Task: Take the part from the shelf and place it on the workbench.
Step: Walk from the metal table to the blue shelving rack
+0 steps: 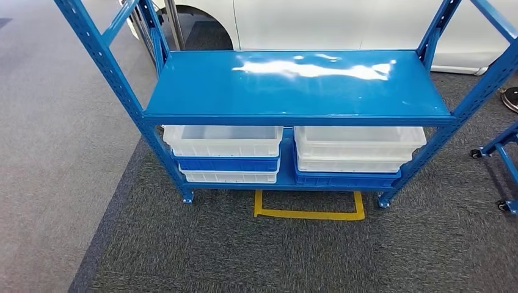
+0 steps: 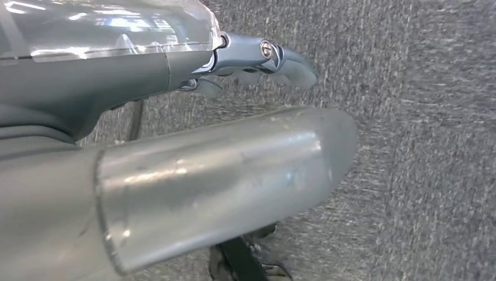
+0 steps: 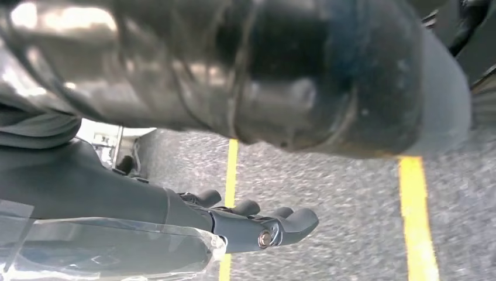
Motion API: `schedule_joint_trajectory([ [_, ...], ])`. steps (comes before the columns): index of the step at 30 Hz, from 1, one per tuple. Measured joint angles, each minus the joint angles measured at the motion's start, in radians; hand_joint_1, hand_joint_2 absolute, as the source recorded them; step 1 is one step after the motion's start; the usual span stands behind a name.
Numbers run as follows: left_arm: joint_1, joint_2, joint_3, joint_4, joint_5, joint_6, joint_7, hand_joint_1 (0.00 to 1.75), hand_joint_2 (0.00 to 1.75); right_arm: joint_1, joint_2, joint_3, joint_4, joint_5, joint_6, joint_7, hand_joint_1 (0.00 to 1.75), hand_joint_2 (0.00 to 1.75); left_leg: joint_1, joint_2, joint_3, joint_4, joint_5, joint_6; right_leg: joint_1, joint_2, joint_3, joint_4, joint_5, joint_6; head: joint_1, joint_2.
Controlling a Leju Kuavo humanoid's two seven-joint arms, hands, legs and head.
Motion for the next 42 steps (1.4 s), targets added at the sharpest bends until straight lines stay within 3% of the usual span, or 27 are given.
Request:
schedule_joint_trajectory([
  [2, 0.002, 0.004, 0.000, 0.008, -0.002, 0.007, -0.001, 0.00, 0.00, 0.000, 0.000, 0.000, 0.001, -0.002, -0.002, -0.003, 0.00, 0.00, 0.001, 0.000, -0.075, 0.096, -0.033, -0.005, 0.001, 0.001, 0.010, 0.000, -0.011, -0.003, 0.000, 0.000],
  [3, 0.004, 0.004, 0.000, 0.012, -0.004, 0.012, -0.002, 0.00, 0.00, 0.000, 0.000, 0.000, 0.002, -0.004, -0.004, -0.004, 0.00, 0.00, 0.001, 0.000, -0.093, 0.102, -0.022, -0.004, 0.002, 0.002, 0.017, 0.000, -0.017, -0.002, 0.000, 0.000],
  [4, 0.005, 0.002, 0.000, 0.014, -0.008, 0.018, -0.003, 0.00, 0.00, 0.000, 0.000, 0.000, 0.003, -0.007, -0.006, -0.006, 0.00, 0.00, 0.001, 0.000, -0.096, 0.074, 0.011, -0.003, 0.002, 0.003, 0.026, 0.000, -0.024, -0.001, 0.000, 0.000],
  [6, 0.006, -0.005, 0.000, 0.017, -0.014, 0.031, -0.005, 0.00, 0.00, 0.000, 0.001, 0.000, 0.008, -0.013, -0.013, -0.010, 0.00, 0.00, -0.001, 0.002, -0.069, -0.041, 0.104, 0.008, 0.002, 0.003, 0.046, -0.002, -0.037, 0.003, 0.000, 0.000],
  [7, 0.006, -0.009, 0.000, 0.018, -0.016, 0.035, -0.005, 0.00, 0.00, -0.001, 0.001, 0.001, 0.011, -0.014, -0.015, -0.012, 0.00, 0.00, -0.005, 0.004, -0.059, -0.089, 0.124, 0.014, 0.002, 0.003, 0.052, -0.003, -0.042, 0.007, 0.000, 0.000],
  [8, 0.005, -0.013, 0.000, 0.019, -0.017, 0.037, -0.005, 0.00, 0.00, -0.002, 0.001, 0.001, 0.014, -0.014, -0.017, -0.013, 0.00, 0.00, -0.009, 0.005, -0.052, -0.121, 0.135, 0.022, 0.003, 0.002, 0.056, -0.004, -0.047, 0.012, 0.000, 0.000],
  [10, 0.007, -0.019, 0.000, 0.021, -0.017, 0.039, -0.005, 0.00, 0.00, -0.005, 0.002, 0.001, 0.017, -0.015, -0.018, -0.014, 0.00, 0.00, -0.016, 0.007, -0.051, -0.136, 0.128, 0.032, 0.004, 0.002, 0.060, -0.007, -0.054, 0.025, -0.002, 0.000],
  [12, 0.009, -0.023, 0.000, 0.021, -0.017, 0.040, -0.006, 0.00, 0.00, -0.006, 0.001, 0.002, 0.019, -0.015, -0.018, -0.014, 0.00, 0.00, -0.009, 0.005, -0.037, -0.153, 0.141, 0.042, 0.006, 0.000, 0.069, -0.006, -0.065, 0.037, -0.002, 0.000],
  [14, 0.006, -0.028, -0.001, 0.021, -0.017, 0.040, -0.007, 0.00, 0.00, -0.006, 0.000, 0.002, 0.020, -0.015, -0.018, -0.015, 0.00, 0.00, -0.002, 0.005, -0.020, -0.168, 0.141, 0.053, 0.005, 0.001, 0.047, 0.051, -0.098, 0.044, -0.001, 0.000],
  [15, 0.004, -0.029, -0.001, 0.021, -0.017, 0.040, -0.007, 0.00, 0.00, -0.007, -0.001, 0.002, 0.020, -0.015, -0.018, -0.015, 0.00, 0.00, -0.003, 0.005, -0.014, -0.170, 0.137, 0.056, 0.003, 0.002, 0.015, 0.109, -0.123, 0.046, -0.001, 0.000],
  [17, 0.003, -0.030, -0.001, 0.021, -0.017, 0.040, -0.007, 0.00, 0.00, -0.007, -0.002, 0.002, 0.022, -0.015, -0.018, -0.014, 0.00, 0.87, -0.004, 0.005, -0.004, -0.170, 0.126, 0.061, 0.000, 0.003, -0.066, 0.234, -0.161, 0.052, -0.001, 0.000],
  [18, 0.004, -0.030, -0.001, 0.021, -0.017, 0.040, -0.007, 0.00, 0.00, -0.006, -0.002, 0.002, 0.023, -0.015, -0.018, -0.014, 0.00, 1.31, -0.005, 0.005, 0.004, -0.169, 0.119, 0.060, -0.001, 0.003, -0.092, 0.263, -0.154, 0.053, -0.001, 0.000],
  [19, 0.005, -0.031, 0.000, 0.021, -0.017, 0.040, -0.007, 0.00, 0.00, -0.006, -0.002, 0.002, 0.024, -0.015, -0.018, -0.014, 0.00, 1.75, -0.005, 0.004, 0.013, -0.169, 0.111, 0.059, -0.001, 0.003, -0.101, 0.254, -0.124, 0.054, -0.001, 0.000],
  [21, 0.007, -0.033, 0.000, 0.021, -0.017, 0.040, -0.007, 0.00, 0.00, -0.005, -0.002, 0.002, 0.025, -0.015, -0.018, -0.014, 0.00, 1.75, -0.004, 0.001, 0.036, -0.167, 0.092, 0.053, -0.001, 0.003, -0.068, 0.143, -0.030, 0.050, -0.001, 0.000],
  [22, 0.006, -0.034, 0.000, 0.021, -0.017, 0.040, -0.007, 0.00, 0.00, -0.005, -0.002, 0.002, 0.026, -0.015, -0.018, -0.014, 0.00, 1.75, -0.006, 0.000, 0.045, -0.165, 0.082, 0.048, 0.001, 0.003, -0.045, 0.083, 0.002, 0.047, 0.000, 0.000],
  [23, 0.005, -0.035, -0.001, 0.021, -0.017, 0.040, -0.007, 0.00, 0.00, -0.005, -0.003, 0.002, 0.026, -0.015, -0.019, -0.015, 0.00, 1.75, -0.007, -0.001, 0.050, -0.164, 0.074, 0.043, 0.003, 0.003, -0.029, 0.042, 0.015, 0.042, -0.001, 0.000],
  [27, 0.001, -0.035, -0.001, 0.021, -0.017, 0.040, -0.007, 0.00, 0.00, -0.007, -0.002, 0.002, 0.027, -0.015, -0.019, -0.014, 0.00, 1.75, -0.007, 0.000, 0.058, -0.167, 0.058, 0.023, 0.006, 0.006, -0.014, 0.012, -0.004, 0.023, -0.003, 0.000],
  [29, -0.001, -0.036, -0.001, 0.021, -0.017, 0.040, -0.007, 0.00, 0.00, -0.007, -0.001, 0.002, 0.027, -0.015, -0.020, -0.014, 0.00, 1.75, -0.005, 0.001, 0.043, -0.123, 0.033, 0.012, 0.001, 0.004, 0.003, -0.002, -0.009, 0.011, -0.004, 0.000],
  [30, -0.002, -0.036, -0.001, 0.021, -0.017, 0.037, -0.007, 0.00, 0.00, -0.007, 0.000, 0.002, 0.027, -0.014, -0.020, -0.014, 0.00, 1.75, -0.003, 0.001, 0.016, -0.070, 0.012, 0.008, -0.001, 0.002, 0.014, -0.007, -0.013, 0.007, -0.004, 0.000],
  [32, -0.001, -0.037, -0.001, 0.018, -0.014, 0.021, -0.004, 0.00, 0.00, -0.008, 0.000, 0.002, 0.027, -0.004, -0.020, -0.014, 0.00, 1.75, 0.000, 0.001, -0.069, 0.065, -0.026, 0.000, -0.001, 0.000, 0.031, -0.011, -0.027, 0.003, -0.005, 0.000],
  [33, 0.002, -0.037, -0.001, 0.013, -0.012, 0.007, -0.002, 0.00, 0.00, -0.008, 0.000, 0.001, 0.027, 0.004, -0.018, -0.013, 0.00, 1.75, 0.001, 0.001, -0.106, 0.109, -0.024, -0.001, -0.001, 0.001, 0.041, -0.011, -0.035, 0.003, -0.005, 0.000],
  [34, 0.005, -0.037, -0.001, 0.004, -0.010, -0.008, 0.001, 0.00, 0.00, -0.008, 0.000, -0.001, 0.027, 0.012, -0.016, -0.012, 0.00, 1.75, 0.001, 0.001, -0.127, 0.118, -0.002, -0.001, -0.001, 0.003, 0.052, -0.011, -0.044, 0.004, -0.005, 0.000],
  [36, 0.009, -0.041, 0.000, -0.017, -0.008, -0.029, 0.004, 0.00, 0.00, -0.008, 0.000, -0.005, 0.027, 0.025, -0.013, -0.011, 0.00, 1.75, -0.001, 0.001, -0.117, 0.028, 0.095, 0.007, 0.000, 0.005, 0.080, -0.011, -0.063, 0.006, -0.005, 0.000],
  [38, 0.010, -0.043, 0.000, -0.035, -0.007, -0.038, 0.006, 0.00, 0.00, -0.009, 0.000, -0.008, 0.027, 0.029, -0.013, -0.010, 0.00, 1.75, -0.007, 0.000, -0.087, -0.074, 0.163, 0.021, 0.001, 0.007, 0.098, -0.012, -0.080, 0.014, -0.005, 0.000],
  [39, 0.010, -0.045, 0.000, -0.042, -0.006, -0.039, 0.008, 0.00, 0.00, -0.011, 0.000, -0.009, 0.027, 0.029, -0.013, -0.010, 0.00, 1.75, -0.011, 0.000, -0.077, -0.103, 0.171, 0.028, 0.001, 0.008, 0.101, -0.013, -0.085, 0.019, -0.005, 0.000],
  [42, 0.009, -0.050, 0.000, -0.058, -0.006, -0.041, 0.009, 0.00, 0.00, -0.015, -0.001, -0.011, 0.025, 0.029, -0.013, -0.010, 0.00, 1.75, -0.013, 0.000, -0.063, -0.132, 0.151, 0.044, 0.002, 0.006, 0.104, -0.023, -0.093, 0.035, -0.006, 0.000],
])
